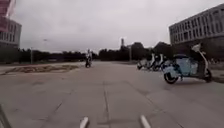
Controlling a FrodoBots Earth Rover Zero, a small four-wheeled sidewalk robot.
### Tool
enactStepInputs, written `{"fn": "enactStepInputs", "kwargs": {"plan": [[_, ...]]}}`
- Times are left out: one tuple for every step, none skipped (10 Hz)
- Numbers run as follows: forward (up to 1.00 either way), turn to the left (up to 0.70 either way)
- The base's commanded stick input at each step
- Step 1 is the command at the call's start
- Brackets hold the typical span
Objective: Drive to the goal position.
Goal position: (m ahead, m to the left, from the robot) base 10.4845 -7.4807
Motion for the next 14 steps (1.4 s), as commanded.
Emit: {"fn": "enactStepInputs", "kwargs": {"plan": [[1.00,0.02],[1.00,0.02],[1.00,0.02],[1.00,0.02],[1.00,0.02],[1.00,0.02],[1.00,0.02],[1.00,0.02],[1.00,0.02],[1.00,0.02],[1.00,0.02],[1.00,0.02],[1.00,0.02],[1.00,0.02]]}}
